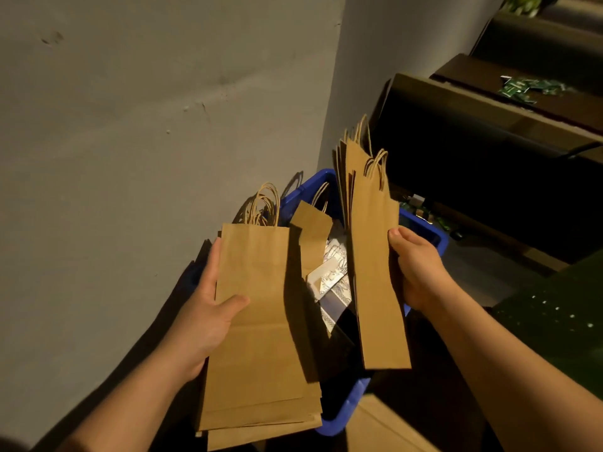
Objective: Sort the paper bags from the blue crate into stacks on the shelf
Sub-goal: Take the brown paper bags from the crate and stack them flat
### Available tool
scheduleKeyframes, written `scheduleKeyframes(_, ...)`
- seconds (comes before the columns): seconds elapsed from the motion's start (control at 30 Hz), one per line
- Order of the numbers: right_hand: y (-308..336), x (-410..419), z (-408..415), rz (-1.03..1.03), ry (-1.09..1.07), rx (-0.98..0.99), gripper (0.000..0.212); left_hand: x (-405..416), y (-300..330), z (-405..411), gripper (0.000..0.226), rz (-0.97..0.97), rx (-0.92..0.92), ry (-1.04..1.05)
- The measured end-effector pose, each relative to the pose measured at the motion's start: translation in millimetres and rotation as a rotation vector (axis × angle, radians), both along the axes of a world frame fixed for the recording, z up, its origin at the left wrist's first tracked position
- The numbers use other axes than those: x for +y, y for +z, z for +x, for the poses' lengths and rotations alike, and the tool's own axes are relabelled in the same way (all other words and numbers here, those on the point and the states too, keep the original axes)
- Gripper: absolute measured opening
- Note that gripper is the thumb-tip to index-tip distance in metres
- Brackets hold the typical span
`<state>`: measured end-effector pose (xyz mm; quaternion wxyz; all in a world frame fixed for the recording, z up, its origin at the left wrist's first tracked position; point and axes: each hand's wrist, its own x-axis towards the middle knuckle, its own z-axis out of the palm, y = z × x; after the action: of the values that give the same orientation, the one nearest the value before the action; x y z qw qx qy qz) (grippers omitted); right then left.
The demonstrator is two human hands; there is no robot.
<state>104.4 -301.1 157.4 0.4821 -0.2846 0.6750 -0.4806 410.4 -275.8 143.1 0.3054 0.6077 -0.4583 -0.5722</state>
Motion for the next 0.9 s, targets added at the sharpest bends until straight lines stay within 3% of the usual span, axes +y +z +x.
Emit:
scheduleKeyframes(0.17,-2,17,22,-0.013,0.106,-0.115,0.030,2,8,-7,0.090,-0.074,-0.091,-0.087)
scheduleKeyframes(0.3,-11,26,44,0.005,0.156,-0.090,0.028,0,6,-8,0.050,-0.028,-0.146,-0.102)
scheduleKeyframes(0.4,-20,33,57,0.011,0.242,0.009,0.025,-1,6,-9,0.025,0.050,-0.080,-0.054)
scheduleKeyframes(0.5,-21,40,71,0.015,0.254,0.046,0.022,1,11,-13,0.045,0.065,0.082,0.052)
scheduleKeyframes(0.6,-25,45,76,0.047,0.267,0.078,0.021,0,5,-13,0.062,0.084,0.109,0.093)
scheduleKeyframes(0.77,-26,53,73,0.095,0.384,0.125,0.026,-1,-4,-10,0.034,0.017,0.089,0.076)
scheduleKeyframes(0.9,-29,57,74,0.100,0.385,0.134,0.024,-3,-3,-12,0.053,-0.070,0.103,0.054)
